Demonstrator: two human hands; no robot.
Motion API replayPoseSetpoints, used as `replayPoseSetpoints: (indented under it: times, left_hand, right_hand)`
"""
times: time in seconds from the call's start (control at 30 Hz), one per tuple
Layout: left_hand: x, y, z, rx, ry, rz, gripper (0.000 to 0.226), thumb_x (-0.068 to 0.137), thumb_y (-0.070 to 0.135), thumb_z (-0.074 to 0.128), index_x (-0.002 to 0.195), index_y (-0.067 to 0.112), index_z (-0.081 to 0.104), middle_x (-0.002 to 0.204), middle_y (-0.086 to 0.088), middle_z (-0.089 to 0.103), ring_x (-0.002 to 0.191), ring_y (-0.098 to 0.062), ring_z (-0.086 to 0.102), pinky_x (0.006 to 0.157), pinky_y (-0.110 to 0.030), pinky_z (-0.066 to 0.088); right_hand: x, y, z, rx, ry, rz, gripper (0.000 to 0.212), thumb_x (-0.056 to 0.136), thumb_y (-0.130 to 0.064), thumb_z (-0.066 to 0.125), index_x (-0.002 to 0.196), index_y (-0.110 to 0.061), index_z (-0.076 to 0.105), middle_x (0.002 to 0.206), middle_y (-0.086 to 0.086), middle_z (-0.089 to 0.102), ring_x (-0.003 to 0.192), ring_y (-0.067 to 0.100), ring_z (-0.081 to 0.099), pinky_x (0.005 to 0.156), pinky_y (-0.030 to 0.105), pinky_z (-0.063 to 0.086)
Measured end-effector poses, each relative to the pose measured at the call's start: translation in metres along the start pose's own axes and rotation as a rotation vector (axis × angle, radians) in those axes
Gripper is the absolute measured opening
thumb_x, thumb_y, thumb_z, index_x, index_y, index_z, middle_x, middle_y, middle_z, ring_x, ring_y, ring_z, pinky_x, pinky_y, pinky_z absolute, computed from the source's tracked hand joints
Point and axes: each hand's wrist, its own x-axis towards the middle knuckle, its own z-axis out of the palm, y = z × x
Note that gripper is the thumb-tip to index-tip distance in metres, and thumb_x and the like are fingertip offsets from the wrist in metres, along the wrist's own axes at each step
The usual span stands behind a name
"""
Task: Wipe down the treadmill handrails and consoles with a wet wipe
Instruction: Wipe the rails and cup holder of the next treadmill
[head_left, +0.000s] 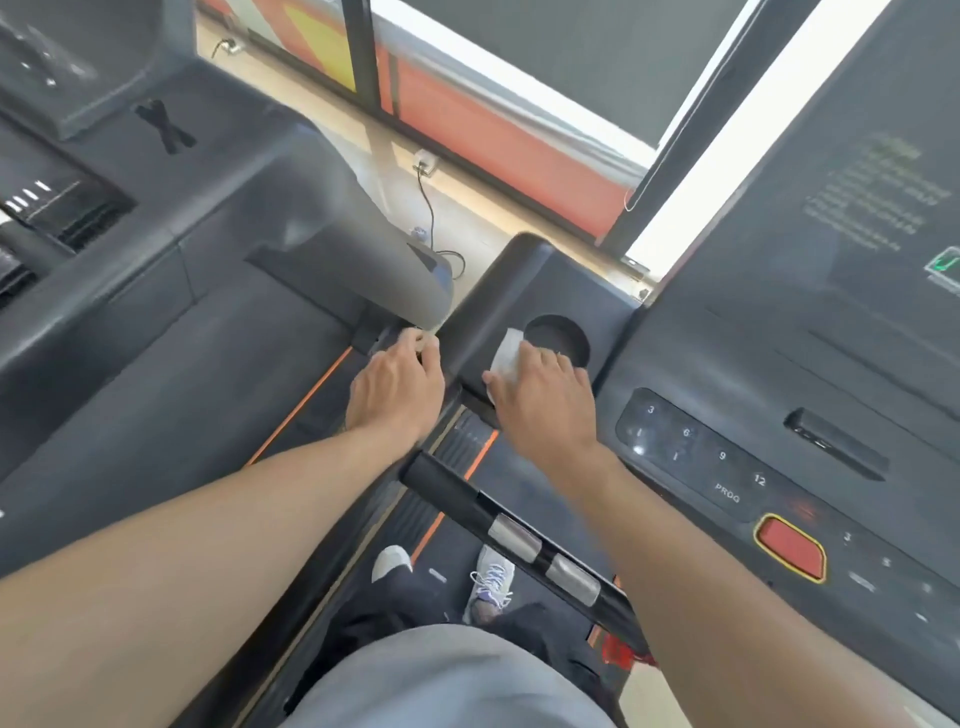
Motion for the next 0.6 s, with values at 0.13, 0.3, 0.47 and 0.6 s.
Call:
replayPoseSetpoints:
  times: [0.13,0.3,0.47,0.6]
  left_hand:
    - [0.004,-0.005,0.003,-0.049,-0.029,0.026,0.049,0.105,0.048,0.019,0.138,0.024,0.046,0.125,-0.006,0.066,0.114,-0.032,0.057,0.092,-0.046,0.045]
    - [0.002,-0.004,0.0,-0.086,-0.055,0.044,0.049,0.106,0.045,0.021,0.141,0.02,0.044,0.137,-0.007,0.059,0.123,-0.032,0.054,0.097,-0.045,0.042]
    - [-0.001,-0.004,-0.003,-0.078,-0.078,0.06,0.051,0.106,0.044,0.021,0.145,0.018,0.042,0.14,-0.01,0.057,0.126,-0.033,0.052,0.101,-0.047,0.041]
    - [-0.002,-0.004,-0.003,-0.056,-0.07,0.07,0.053,0.105,0.047,0.022,0.143,0.018,0.045,0.136,-0.01,0.06,0.123,-0.033,0.052,0.1,-0.047,0.041]
  right_hand:
    - [-0.015,0.011,0.006,0.06,0.136,0.04,0.048,0.102,-0.044,0.054,0.137,-0.011,0.055,0.116,0.013,0.061,0.106,0.035,0.056,0.093,0.041,0.042]
    - [-0.012,-0.006,0.015,0.224,0.215,0.134,0.03,0.106,-0.033,0.043,0.111,-0.008,0.06,0.094,0.009,0.067,0.094,0.035,0.059,0.087,0.042,0.042]
    - [-0.03,0.012,0.013,-0.133,0.05,-0.082,0.064,0.082,-0.009,0.025,0.143,0.002,0.042,0.123,0.013,0.06,0.116,0.035,0.054,0.113,0.046,0.036]
    - [-0.03,0.024,0.01,-0.196,0.025,-0.055,0.05,0.104,-0.016,0.036,0.15,0.003,0.033,0.155,0.017,0.038,0.151,0.034,0.024,0.128,0.041,0.008]
